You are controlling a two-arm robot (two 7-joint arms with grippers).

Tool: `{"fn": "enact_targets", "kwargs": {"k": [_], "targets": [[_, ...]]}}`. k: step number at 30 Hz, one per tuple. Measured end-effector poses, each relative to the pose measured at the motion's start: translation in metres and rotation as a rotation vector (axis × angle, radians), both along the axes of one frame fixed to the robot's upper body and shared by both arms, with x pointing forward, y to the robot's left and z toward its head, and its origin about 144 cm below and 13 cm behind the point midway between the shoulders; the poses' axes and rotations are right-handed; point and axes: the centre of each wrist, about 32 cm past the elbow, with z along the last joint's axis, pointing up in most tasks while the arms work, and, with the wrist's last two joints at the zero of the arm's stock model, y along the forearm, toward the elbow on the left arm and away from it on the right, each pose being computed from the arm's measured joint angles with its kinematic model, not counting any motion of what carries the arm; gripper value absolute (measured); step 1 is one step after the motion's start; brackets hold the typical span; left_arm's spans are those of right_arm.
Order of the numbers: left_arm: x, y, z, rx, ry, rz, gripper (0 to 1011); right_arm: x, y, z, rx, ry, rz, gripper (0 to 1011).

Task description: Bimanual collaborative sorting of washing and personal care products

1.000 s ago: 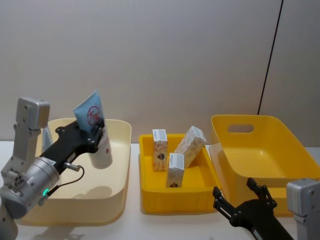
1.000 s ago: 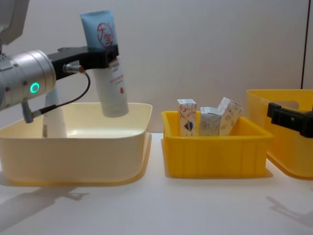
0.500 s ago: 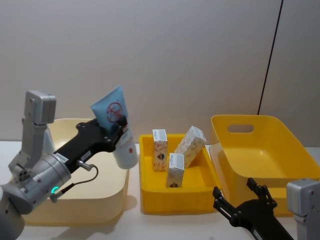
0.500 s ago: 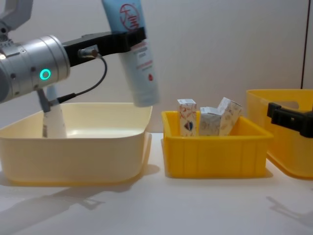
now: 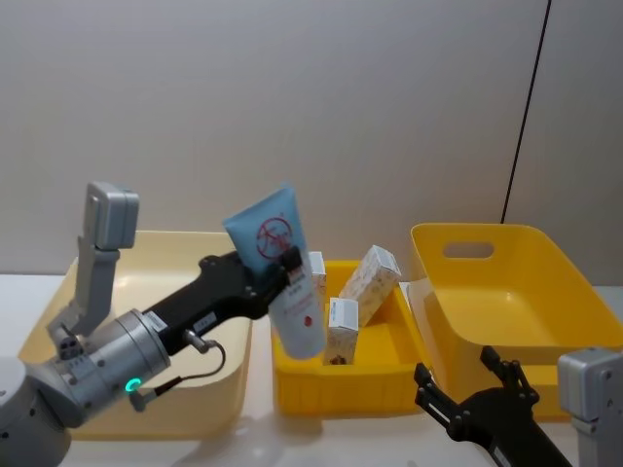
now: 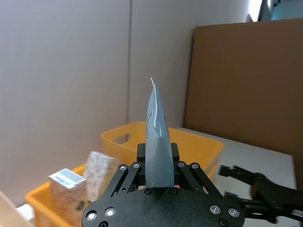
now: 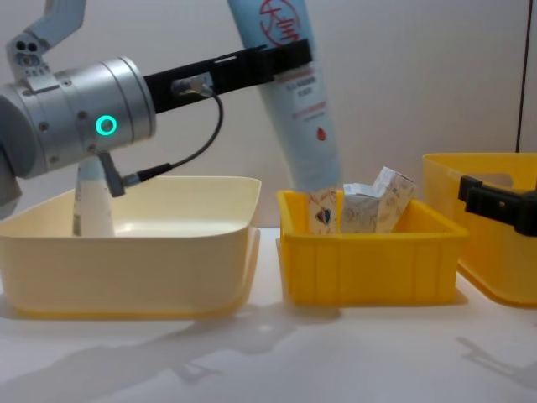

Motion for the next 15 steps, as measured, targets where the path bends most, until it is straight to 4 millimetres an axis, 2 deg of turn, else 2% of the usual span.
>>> {"fn": "enact_targets", "kwargs": {"k": [15], "targets": [[-0.0071, -0.0114, -0.0028, -0.030, 0.040, -0.117, 257, -0.0020, -0.0022, 0.0076, 0.025, 0.003, 0.053, 1001]]}}
